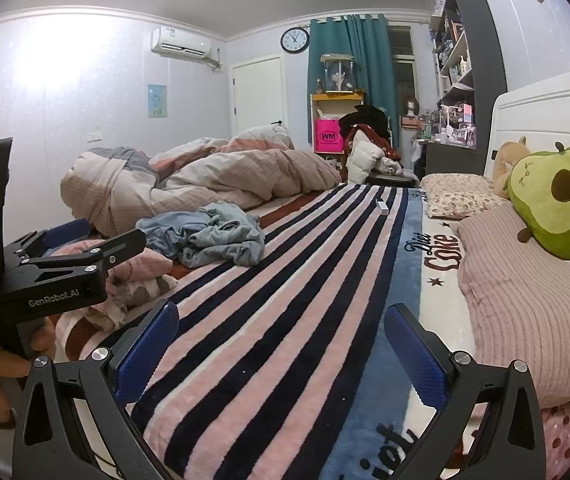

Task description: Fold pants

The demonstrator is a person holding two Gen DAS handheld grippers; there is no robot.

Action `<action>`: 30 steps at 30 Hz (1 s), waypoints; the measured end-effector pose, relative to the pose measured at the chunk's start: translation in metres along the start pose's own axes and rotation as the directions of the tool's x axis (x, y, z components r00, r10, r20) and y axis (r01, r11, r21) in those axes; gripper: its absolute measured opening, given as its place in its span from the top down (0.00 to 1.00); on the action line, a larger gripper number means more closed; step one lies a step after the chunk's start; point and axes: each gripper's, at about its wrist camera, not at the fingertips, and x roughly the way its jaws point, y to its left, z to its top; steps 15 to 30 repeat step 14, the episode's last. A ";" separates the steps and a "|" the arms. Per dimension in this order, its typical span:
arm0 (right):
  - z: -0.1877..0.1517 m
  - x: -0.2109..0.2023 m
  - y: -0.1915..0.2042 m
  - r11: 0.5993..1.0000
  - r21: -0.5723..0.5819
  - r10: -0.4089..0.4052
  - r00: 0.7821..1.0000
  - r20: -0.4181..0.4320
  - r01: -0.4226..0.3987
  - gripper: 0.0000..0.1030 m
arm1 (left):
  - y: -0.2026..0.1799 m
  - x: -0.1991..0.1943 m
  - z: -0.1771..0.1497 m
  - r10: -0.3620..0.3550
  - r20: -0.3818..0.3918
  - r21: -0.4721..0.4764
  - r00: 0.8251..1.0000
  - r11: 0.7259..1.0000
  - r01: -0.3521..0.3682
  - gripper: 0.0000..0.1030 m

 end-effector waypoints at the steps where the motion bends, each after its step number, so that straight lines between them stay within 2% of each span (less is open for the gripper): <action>1: 0.000 0.000 0.000 1.000 0.003 -0.001 1.000 -0.001 0.001 0.00 | -0.001 -0.001 0.000 -0.001 0.000 0.001 1.000 1.000 0.001 0.01; 9: 0.000 -0.003 -0.001 1.000 0.015 -0.008 1.000 -0.002 0.008 0.00 | -0.001 0.000 0.000 0.002 -0.001 -0.001 1.000 1.000 -0.002 0.01; 12: 0.000 -0.003 -0.001 1.000 0.014 -0.008 1.000 0.000 0.008 0.00 | -0.004 0.002 -0.002 -0.013 -0.028 0.008 1.000 1.000 0.013 0.01; 14: 0.000 -0.004 -0.001 1.000 0.016 -0.010 1.000 0.001 0.010 0.00 | -0.005 0.002 -0.003 0.004 -0.022 0.005 1.000 1.000 -0.004 0.01; 30: 0.000 -0.004 -0.001 1.000 0.016 -0.010 1.000 0.001 0.010 0.00 | -0.005 0.002 -0.003 0.004 -0.022 0.005 1.000 1.000 -0.004 0.01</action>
